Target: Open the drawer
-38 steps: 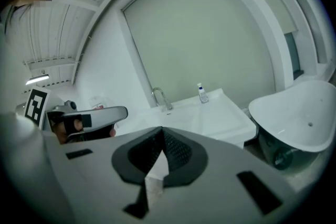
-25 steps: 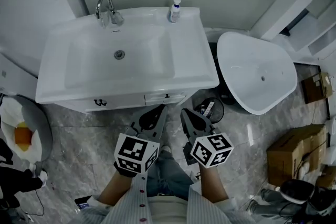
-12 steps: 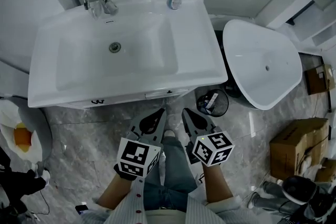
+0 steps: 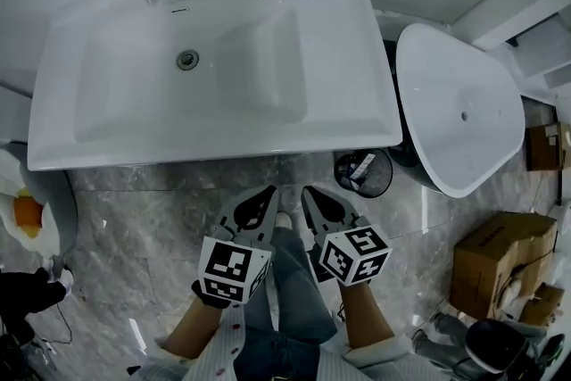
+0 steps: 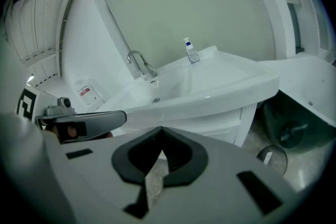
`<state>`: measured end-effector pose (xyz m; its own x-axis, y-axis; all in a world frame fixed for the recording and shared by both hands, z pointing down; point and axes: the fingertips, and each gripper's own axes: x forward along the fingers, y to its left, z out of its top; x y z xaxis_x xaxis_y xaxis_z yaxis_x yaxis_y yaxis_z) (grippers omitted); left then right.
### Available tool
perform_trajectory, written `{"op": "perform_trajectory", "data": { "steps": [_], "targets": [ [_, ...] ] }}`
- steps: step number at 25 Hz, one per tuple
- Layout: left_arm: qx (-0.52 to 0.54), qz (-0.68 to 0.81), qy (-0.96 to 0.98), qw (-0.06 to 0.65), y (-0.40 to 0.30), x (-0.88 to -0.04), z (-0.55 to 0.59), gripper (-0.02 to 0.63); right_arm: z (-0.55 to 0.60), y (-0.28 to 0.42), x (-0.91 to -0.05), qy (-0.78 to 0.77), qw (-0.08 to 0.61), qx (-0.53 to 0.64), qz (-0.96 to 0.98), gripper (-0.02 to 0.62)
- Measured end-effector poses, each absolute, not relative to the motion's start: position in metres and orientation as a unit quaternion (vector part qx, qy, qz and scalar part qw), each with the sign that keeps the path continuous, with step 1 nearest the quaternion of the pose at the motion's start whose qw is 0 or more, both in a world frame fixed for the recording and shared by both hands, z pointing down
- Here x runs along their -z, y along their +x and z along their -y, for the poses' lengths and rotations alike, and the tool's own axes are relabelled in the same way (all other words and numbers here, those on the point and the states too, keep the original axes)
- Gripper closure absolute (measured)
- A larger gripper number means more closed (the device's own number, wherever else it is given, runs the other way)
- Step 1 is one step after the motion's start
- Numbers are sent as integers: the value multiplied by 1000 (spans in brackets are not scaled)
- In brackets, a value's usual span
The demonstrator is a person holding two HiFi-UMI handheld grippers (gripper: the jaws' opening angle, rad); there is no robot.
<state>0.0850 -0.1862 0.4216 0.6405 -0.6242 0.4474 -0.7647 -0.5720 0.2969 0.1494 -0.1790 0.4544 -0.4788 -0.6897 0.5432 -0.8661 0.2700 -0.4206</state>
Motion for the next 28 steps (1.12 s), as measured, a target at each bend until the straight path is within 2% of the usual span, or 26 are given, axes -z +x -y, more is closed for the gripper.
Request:
{"op": "perform_trajectory", "data": {
  "steps": [28],
  "targets": [
    [-149,422,868,216,116,-619,228,586,231,172,-641,431,193,-246,846,587]
  ]
}}
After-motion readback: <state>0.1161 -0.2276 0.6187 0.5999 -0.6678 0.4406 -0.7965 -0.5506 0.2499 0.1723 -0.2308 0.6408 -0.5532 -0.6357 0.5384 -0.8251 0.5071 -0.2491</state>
